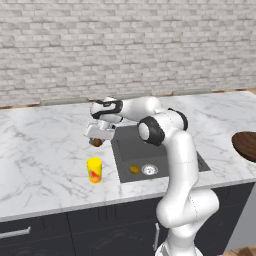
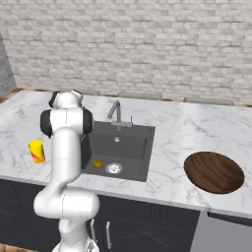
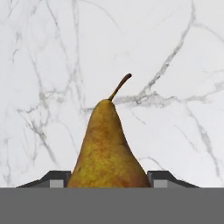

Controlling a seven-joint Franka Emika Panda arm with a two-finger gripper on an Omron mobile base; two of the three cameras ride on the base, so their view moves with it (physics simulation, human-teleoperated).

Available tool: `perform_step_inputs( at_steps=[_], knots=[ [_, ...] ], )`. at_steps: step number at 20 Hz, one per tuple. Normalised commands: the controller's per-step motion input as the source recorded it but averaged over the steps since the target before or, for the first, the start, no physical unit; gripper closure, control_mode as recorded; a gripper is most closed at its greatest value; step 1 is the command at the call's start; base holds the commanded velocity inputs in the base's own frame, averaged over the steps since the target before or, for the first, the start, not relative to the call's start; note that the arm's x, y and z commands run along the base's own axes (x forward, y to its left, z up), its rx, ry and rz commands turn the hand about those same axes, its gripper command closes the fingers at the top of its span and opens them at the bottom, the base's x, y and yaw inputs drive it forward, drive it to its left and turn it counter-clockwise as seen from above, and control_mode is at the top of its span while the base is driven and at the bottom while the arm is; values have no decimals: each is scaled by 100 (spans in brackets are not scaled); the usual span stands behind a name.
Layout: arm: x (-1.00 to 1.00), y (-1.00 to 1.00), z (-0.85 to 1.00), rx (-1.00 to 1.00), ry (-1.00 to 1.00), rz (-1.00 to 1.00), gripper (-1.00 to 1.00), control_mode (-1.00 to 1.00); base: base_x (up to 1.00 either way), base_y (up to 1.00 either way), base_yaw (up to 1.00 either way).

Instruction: Remove the pear and orange from the sink. Then move the bowl and cup from the counter to the sink for washing.

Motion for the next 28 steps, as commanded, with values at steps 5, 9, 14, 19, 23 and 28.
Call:
perform_step_inputs(
  at_steps=[5, 9, 14, 19, 23, 28],
  knots=[
    [0, 13, -18, 0, 0, 0, 100, -100, 0, 0, 0],
    [1, 9, -19, 0, 0, 0, 100, -100, 0, 0, 0],
    [2, 5, -20, -1, 0, 0, 100, -100, 0, 0, 0],
    [0, 8, -21, 0, 0, 0, 100, -100, 0, 0, 0],
    [0, 2, -21, 0, 3, 0, 100, -100, 0, 0, 0],
    [0, 0, -20, 0, 1, -1, -100, -100, 0, 0, 0]
  ],
)
